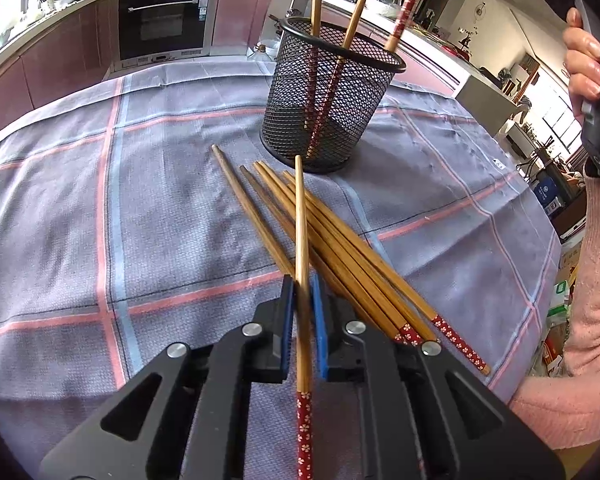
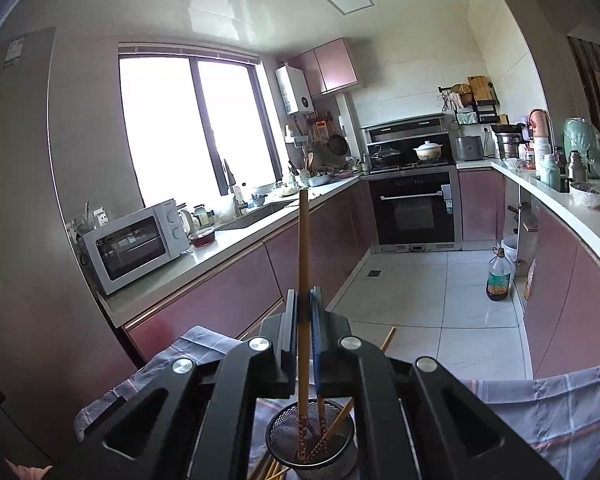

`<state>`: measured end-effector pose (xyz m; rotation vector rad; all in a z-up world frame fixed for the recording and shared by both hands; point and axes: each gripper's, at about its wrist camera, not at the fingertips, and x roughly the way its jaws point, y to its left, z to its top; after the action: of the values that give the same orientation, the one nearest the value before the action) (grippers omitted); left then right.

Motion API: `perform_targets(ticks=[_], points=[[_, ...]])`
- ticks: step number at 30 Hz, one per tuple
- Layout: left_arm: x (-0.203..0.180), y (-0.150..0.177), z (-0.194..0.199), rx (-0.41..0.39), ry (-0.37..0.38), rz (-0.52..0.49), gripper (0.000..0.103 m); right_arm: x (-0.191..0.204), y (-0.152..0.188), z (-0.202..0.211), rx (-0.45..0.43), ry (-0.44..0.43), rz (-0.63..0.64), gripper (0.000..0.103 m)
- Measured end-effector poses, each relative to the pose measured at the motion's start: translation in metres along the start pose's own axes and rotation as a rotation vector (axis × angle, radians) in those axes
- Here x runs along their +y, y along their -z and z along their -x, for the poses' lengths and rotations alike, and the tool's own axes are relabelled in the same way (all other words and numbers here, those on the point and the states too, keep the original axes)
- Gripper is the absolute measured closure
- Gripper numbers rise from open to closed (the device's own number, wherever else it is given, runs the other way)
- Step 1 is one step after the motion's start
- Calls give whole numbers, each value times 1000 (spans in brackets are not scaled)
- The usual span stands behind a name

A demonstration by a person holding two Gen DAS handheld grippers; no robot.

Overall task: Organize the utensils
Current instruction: 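Drop the chopstick from the right gripper into the mesh cup while the left gripper grasps a chopstick, then lift the chopstick with the left gripper toward the mesh cup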

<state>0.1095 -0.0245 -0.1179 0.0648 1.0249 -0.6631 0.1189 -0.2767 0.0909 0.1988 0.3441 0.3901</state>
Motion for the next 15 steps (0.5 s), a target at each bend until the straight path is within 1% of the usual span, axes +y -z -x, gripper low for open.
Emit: perform_targets(ticks=[3,4,9,15], points=[[0,0,1,-1,1,4,94,-4,5,-10,23,5,-12,98],[0,1,1,-2,3,5,95,-4,9,-16,39,4,-16,98],[3,2,4,-7,5,20,95,-8,30,-42,136,21,-25,98],[5,3,11,-24,52,42,95,-14,46,-60,217,26,-50,97]])
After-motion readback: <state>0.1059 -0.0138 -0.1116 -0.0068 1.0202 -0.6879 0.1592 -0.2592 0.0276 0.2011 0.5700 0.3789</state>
